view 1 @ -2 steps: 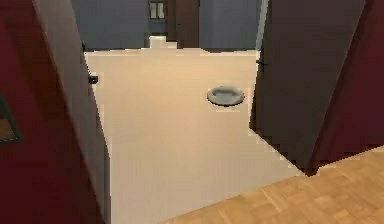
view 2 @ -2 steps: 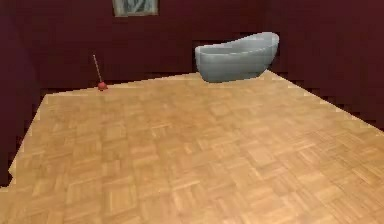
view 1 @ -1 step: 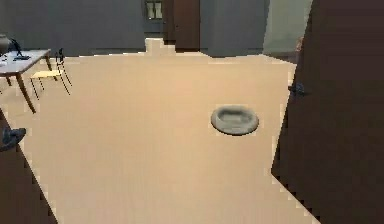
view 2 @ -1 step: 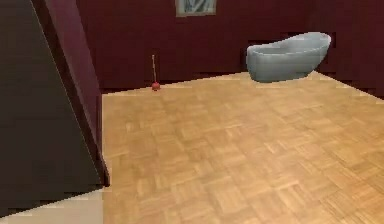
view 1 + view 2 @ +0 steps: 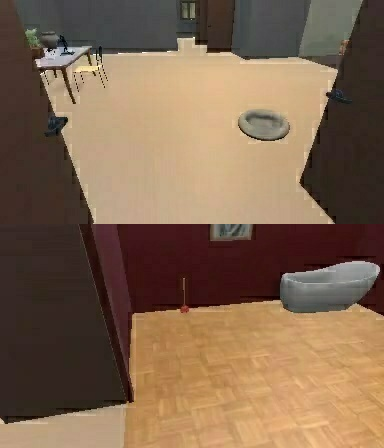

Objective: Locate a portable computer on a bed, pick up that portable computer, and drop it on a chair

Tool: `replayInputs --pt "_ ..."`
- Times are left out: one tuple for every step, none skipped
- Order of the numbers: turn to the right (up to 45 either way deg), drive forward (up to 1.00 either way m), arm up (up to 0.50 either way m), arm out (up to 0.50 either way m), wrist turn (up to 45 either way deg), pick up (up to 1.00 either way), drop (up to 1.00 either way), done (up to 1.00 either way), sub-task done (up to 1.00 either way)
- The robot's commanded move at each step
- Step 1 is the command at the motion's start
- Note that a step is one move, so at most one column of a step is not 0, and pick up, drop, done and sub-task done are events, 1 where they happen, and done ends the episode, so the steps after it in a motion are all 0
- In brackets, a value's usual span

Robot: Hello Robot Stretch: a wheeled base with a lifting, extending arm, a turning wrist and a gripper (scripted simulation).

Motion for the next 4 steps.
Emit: replayInputs --pt "0.0 1.0 0.0 0.0 0.0 0.0 0.0 0.0 0.0" --pt "0.0 1.0 0.0 0.0 0.0 0.0 0.0 0.0 0.0" --pt "0.0 1.0 0.0 0.0 0.0 0.0 0.0 0.0 0.0" --pt "0.0 1.0 0.0 0.0 0.0 0.0 0.0 0.0 0.0"
